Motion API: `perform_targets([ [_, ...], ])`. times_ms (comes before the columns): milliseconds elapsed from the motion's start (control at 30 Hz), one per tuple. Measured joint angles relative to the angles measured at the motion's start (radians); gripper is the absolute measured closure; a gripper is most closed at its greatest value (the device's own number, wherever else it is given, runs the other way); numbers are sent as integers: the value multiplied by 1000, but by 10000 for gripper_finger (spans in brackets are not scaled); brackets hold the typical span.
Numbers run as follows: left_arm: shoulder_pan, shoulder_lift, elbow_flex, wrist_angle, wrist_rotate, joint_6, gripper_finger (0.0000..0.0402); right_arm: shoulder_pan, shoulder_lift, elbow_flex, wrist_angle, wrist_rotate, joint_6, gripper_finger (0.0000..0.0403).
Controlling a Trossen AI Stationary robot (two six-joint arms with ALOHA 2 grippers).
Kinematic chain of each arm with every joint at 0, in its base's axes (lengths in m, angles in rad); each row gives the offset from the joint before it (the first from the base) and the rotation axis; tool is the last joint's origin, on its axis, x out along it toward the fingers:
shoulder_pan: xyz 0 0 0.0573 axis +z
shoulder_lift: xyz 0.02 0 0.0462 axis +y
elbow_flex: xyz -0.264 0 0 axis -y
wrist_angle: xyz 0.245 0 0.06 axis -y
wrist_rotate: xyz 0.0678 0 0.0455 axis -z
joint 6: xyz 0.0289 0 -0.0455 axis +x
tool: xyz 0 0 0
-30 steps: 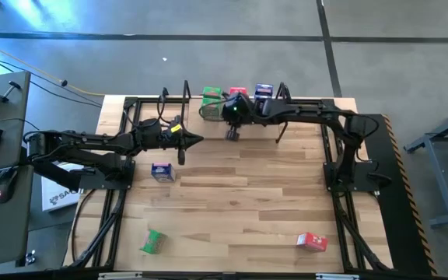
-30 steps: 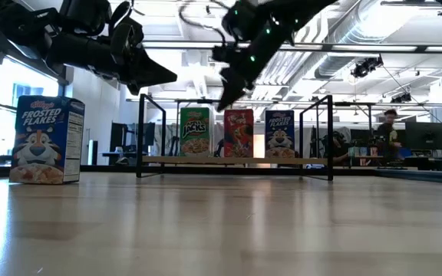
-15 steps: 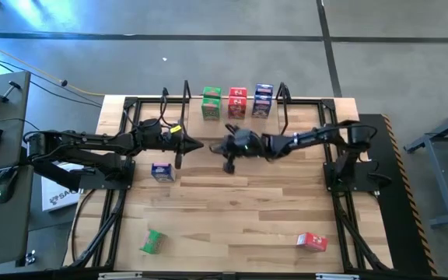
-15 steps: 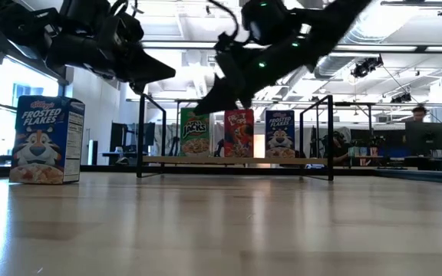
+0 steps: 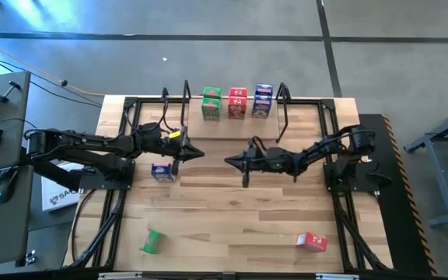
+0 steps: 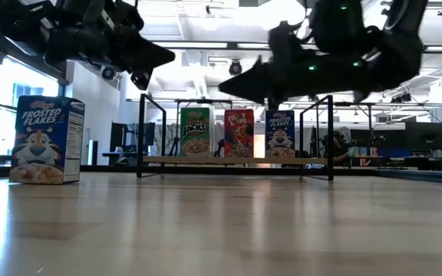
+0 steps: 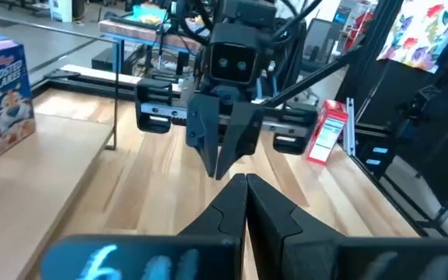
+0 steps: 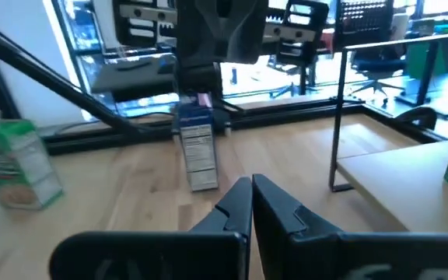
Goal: Stack cereal on shelf
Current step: Put the red cereal box on the shelf aligned with the other red cereal boxes
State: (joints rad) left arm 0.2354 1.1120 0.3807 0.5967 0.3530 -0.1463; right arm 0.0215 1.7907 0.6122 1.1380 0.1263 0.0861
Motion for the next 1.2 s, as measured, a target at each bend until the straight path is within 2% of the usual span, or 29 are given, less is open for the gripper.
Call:
perform_targets([
  [100, -25, 0, 10, 0, -25, 7, 398, 15, -61, -36, -22, -37, 34, 403],
  [200, -44, 0, 11, -2, -80, 34, 398, 48, -169, -35, -199, -35, 49, 403],
  [333, -54, 0, 12, -17, -137, 55, 398, 115, -338, 41, -618, 45, 53, 389],
  [500, -54, 0, 12, -58, -157, 62, 398, 210, -443, 235, -1219, 110, 201, 323],
  [600, -52, 0, 12, -70, -158, 75, 398, 287, -430, 393, -1601, 168, 319, 268],
  [733, -51, 0, 12, -79, -192, 82, 398, 394, -358, 592, -1990, 163, 498, 200],
  [900, -51, 0, 12, -106, -221, 105, 399, 539, -264, 786, -2267, 149, 715, 151],
  [1100, -51, 0, 12, -139, -220, 101, 398, 718, -151, 933, -2465, 89, 1030, 142],
  [1200, -51, 0, 12, -133, -225, 105, 398, 806, -103, 948, -2499, 7, 1180, 141],
])
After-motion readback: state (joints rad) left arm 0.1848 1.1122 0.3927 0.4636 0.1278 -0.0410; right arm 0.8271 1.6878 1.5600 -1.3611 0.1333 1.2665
